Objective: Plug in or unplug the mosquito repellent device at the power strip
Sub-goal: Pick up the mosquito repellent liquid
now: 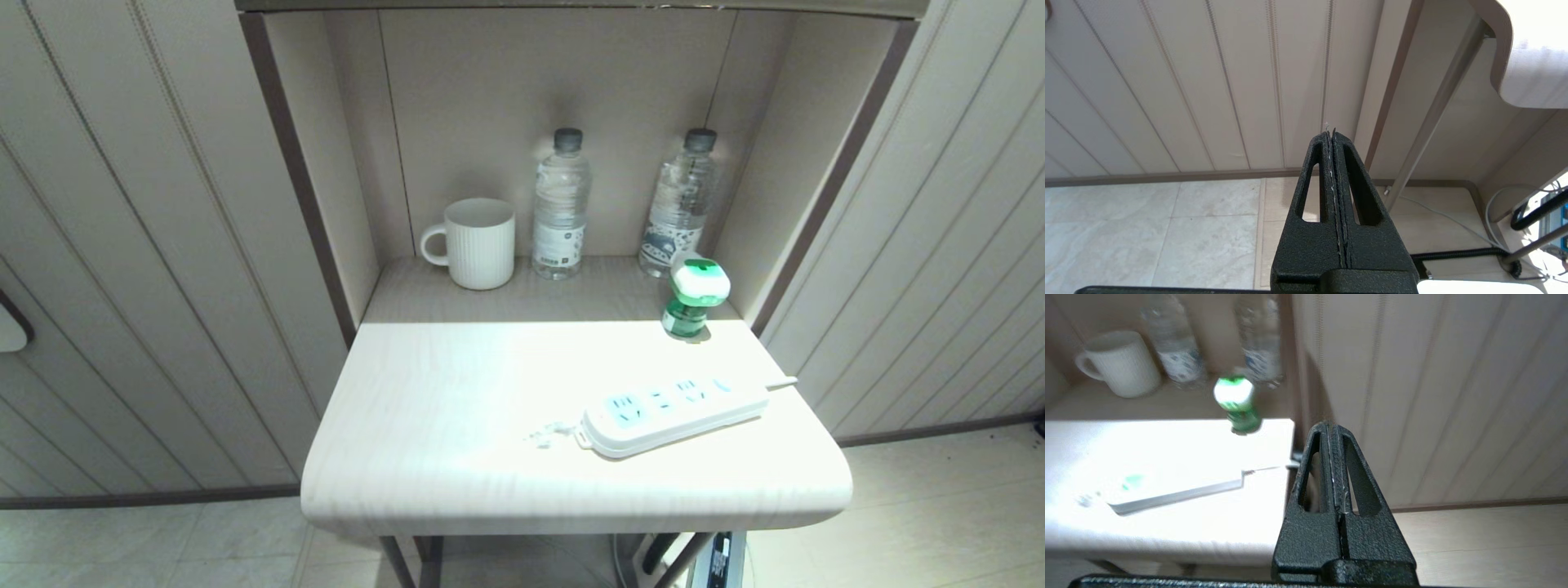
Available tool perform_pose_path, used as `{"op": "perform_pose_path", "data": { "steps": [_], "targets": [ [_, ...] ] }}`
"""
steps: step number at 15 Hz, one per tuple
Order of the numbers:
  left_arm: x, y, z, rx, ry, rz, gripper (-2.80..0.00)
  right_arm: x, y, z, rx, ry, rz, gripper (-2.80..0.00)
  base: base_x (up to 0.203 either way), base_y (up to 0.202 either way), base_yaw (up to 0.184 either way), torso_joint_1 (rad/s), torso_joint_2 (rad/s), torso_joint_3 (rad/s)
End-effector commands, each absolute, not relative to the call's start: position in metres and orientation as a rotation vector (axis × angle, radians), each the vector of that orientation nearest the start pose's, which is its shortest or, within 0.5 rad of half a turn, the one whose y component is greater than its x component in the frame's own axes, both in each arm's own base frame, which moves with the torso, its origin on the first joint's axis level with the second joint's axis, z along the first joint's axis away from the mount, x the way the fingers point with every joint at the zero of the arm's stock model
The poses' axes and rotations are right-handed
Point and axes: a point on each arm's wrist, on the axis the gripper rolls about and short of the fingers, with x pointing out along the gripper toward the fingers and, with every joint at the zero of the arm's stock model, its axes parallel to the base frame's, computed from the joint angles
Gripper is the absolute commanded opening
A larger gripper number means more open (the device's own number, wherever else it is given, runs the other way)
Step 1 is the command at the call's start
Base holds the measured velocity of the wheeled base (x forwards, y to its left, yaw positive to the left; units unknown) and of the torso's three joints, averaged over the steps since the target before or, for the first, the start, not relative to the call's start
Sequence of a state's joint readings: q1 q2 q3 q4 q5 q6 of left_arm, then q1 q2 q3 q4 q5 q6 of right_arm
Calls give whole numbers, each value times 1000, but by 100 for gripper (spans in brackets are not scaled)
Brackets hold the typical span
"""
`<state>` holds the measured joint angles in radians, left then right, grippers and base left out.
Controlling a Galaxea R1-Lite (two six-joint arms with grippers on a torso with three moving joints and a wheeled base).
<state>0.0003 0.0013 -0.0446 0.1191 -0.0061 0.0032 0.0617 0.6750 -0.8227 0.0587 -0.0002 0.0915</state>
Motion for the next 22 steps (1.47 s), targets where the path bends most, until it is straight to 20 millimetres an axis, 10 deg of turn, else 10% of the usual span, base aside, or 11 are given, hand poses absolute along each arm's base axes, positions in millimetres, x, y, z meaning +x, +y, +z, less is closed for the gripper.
{"op": "perform_pose_path", "data": {
  "steps": [1, 5, 11, 12, 22],
  "targets": [
    [-26, 0, 75, 3, 77, -6, -280, 98, 23, 313, 147, 72, 188, -280, 0, 0, 0, 0, 0, 0],
    [-27, 0, 76, 3, 77, -6, -280, 108, 93, 310, 216, 272, 362, -280, 0, 0, 0, 0, 0, 0],
    [-27, 0, 76, 3, 77, -5, -280, 136, 165, 268, 153, 133, 16, -280, 0, 0, 0, 0, 0, 0],
    [-27, 0, 76, 3, 77, -5, -280, 139, 167, 261, 116, 94, 6, 0, 0, 0, 0, 0, 0, 0],
    [-26, 0, 76, 3, 77, -6, -280, 177, 143, 241, -92, -75, -39, 0, 0, 0, 0, 0, 0, 0]
  ]
}}
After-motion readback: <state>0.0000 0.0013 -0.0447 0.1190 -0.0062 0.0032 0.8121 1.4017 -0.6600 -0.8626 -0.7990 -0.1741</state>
